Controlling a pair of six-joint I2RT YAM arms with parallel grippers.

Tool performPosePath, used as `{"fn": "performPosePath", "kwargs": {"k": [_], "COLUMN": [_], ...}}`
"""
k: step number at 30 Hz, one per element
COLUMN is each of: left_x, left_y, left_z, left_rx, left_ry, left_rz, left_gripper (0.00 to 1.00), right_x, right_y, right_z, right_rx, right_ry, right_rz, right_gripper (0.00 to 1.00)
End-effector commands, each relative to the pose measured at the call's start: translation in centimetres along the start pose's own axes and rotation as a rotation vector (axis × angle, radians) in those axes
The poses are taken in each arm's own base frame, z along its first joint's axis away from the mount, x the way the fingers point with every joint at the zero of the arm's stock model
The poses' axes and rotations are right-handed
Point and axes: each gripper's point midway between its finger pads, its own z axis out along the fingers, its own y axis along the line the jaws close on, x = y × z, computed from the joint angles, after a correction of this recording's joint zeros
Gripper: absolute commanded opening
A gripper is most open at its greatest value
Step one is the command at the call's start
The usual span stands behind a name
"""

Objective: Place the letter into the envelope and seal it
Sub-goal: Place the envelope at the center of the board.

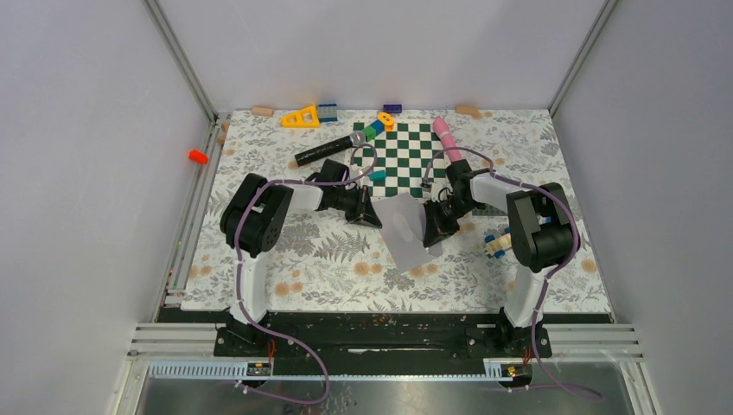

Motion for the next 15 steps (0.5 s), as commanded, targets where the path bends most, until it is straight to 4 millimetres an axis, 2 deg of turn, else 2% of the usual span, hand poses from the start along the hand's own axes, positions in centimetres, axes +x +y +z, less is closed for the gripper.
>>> {"fn": "performPosePath", "kwargs": {"k": [1,4,8,15], "left_x": [0.9,0.9,1.1,1.2], "left_y": [1.7,1.6,1.7,1.4], "left_z": [0.6,0.7,0.8,0.8], "left_rx": [-0.076,-0.068,-0.068,-0.051], "left_ry": [0.019,0.024,0.027,0.036], "left_rz": [-0.012,-0.012,-0.015,-0.017], "left_gripper": [0.00,0.00,0.00,0.00], "right_x": [-0.7,-0.4,-0.3,-1.8], "right_y": [1.9,1.8,1.3,0.3], "right_z": [-1.2,-1.3,-1.2,-1.4], "right_rx": [-0.057,-0.051,-0.041,0.013], "right_ry": [-0.025,-0.026,-0.031,-0.098], "right_rz": [-0.050,-0.053,-0.041,0.029], "right_gripper": [0.09,0.00,0.00,0.00]}}
